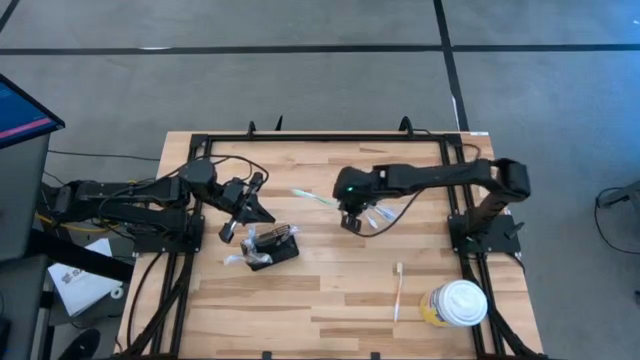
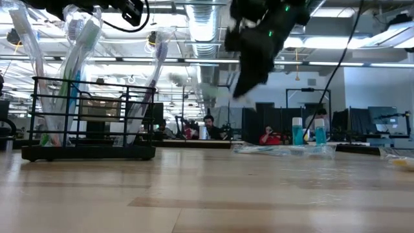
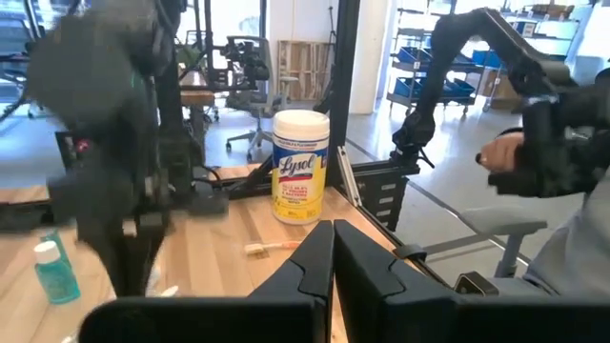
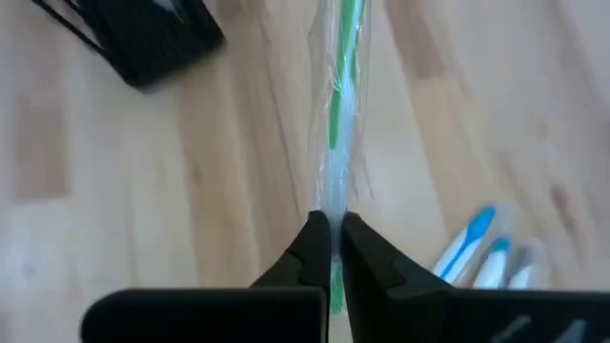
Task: Pick & Place toothbrushing station
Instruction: Put the green toothbrush into the bottom right section of the mesh organizer
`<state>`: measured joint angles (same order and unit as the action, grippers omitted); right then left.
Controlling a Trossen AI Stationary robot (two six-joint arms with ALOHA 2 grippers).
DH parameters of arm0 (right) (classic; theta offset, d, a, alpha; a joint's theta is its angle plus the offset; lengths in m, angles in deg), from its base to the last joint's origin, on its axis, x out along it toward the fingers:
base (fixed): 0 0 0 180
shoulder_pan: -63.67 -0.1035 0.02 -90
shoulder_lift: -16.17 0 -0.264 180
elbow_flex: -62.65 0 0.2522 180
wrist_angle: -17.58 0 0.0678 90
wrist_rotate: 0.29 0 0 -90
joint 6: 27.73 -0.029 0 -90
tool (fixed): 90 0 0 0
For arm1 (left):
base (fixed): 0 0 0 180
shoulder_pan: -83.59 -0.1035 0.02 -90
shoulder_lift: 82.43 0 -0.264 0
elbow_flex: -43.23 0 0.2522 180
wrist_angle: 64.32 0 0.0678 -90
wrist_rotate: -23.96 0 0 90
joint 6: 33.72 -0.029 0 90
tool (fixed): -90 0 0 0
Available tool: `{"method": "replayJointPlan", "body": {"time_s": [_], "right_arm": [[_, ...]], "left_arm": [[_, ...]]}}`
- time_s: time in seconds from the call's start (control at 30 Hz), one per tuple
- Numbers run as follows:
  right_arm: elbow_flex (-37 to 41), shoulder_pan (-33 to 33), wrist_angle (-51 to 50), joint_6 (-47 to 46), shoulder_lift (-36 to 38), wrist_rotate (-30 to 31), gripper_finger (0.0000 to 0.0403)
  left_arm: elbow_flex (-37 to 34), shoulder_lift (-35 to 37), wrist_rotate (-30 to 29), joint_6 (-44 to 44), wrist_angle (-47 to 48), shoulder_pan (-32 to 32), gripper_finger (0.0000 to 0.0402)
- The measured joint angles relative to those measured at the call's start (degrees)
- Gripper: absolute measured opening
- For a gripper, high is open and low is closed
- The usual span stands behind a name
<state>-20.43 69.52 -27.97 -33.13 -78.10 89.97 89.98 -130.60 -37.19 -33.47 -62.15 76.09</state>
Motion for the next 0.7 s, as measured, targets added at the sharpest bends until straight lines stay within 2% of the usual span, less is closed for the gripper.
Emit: {"method": "replayJointPlan", "body": {"time_s": [0.33,0.7], "right_arm": [[-0.1,-3.3,11.2,2.7,9.6,-0.2,0.0],[-0.2,-5.9,23.5,6.1,9.2,-0.2,0.0]], "left_arm": [[0.0,0.0,-2.6,0.0,-3.1,0.0,0.0003],[0.0,0.0,-8.6,0.0,-6.9,0.0,0.0003]]}}
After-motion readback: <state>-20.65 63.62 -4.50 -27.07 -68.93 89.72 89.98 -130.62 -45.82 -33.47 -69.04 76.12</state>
